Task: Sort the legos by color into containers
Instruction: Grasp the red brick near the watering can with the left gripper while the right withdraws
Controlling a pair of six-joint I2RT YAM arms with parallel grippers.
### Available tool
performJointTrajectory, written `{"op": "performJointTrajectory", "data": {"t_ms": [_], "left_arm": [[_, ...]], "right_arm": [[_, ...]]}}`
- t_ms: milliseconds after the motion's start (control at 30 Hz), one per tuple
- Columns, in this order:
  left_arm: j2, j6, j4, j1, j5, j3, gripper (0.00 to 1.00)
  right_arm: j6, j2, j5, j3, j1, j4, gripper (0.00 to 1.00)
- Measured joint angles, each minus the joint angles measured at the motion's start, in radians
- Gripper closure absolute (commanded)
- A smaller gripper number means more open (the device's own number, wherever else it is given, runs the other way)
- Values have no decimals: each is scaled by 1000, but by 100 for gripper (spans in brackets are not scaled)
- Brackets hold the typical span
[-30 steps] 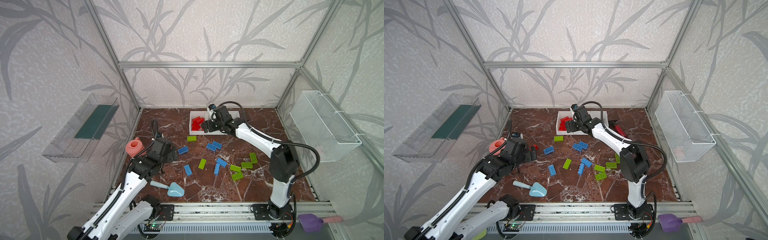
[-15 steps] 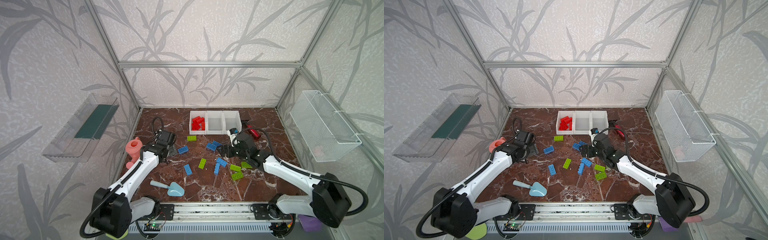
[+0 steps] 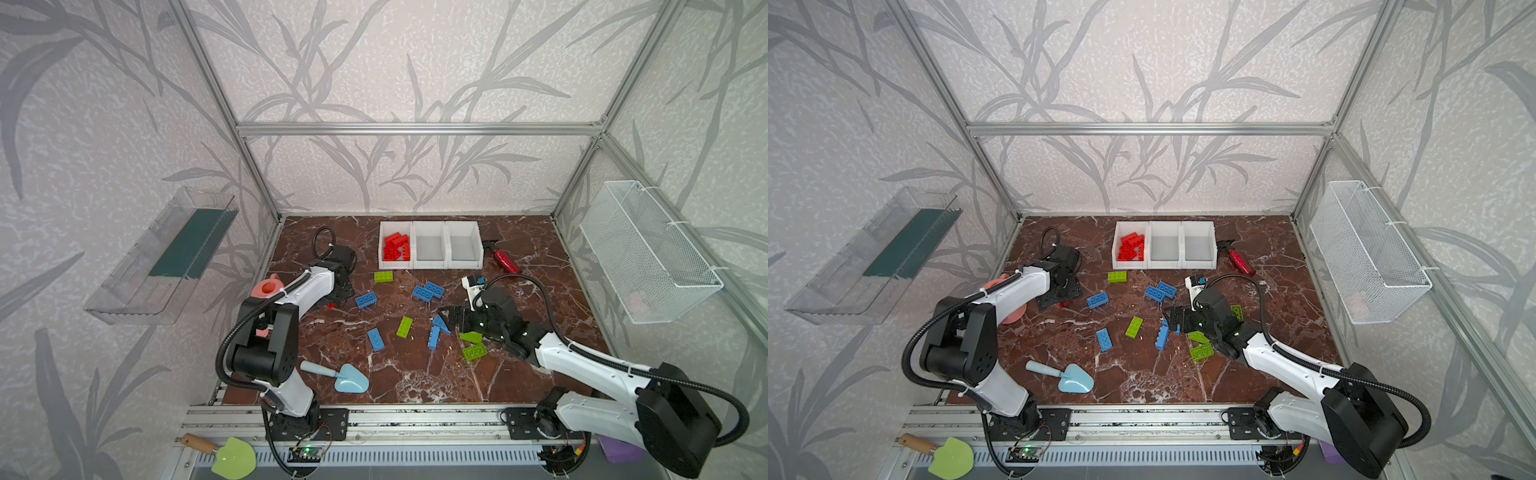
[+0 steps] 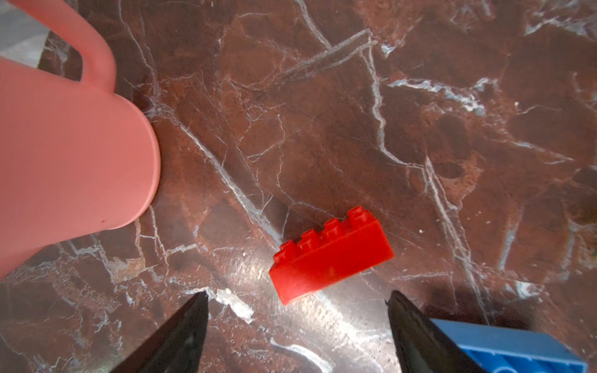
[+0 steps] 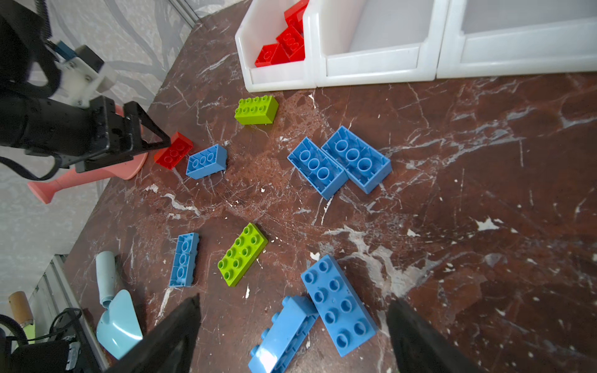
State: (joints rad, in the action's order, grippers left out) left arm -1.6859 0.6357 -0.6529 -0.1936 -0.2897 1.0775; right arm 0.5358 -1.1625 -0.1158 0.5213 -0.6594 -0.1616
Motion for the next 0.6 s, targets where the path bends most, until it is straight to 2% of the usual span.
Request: {"op": "performJointTrajectory", "data": {"t_ms": [233, 600], "left_arm": [[-96, -14, 5, 19, 29, 26, 18], [-170, -17, 19, 39, 48, 101, 32]], "right_arm": [[13, -6, 1, -1, 0, -21, 9], [17, -64, 0, -1, 0, -30, 9]]}}
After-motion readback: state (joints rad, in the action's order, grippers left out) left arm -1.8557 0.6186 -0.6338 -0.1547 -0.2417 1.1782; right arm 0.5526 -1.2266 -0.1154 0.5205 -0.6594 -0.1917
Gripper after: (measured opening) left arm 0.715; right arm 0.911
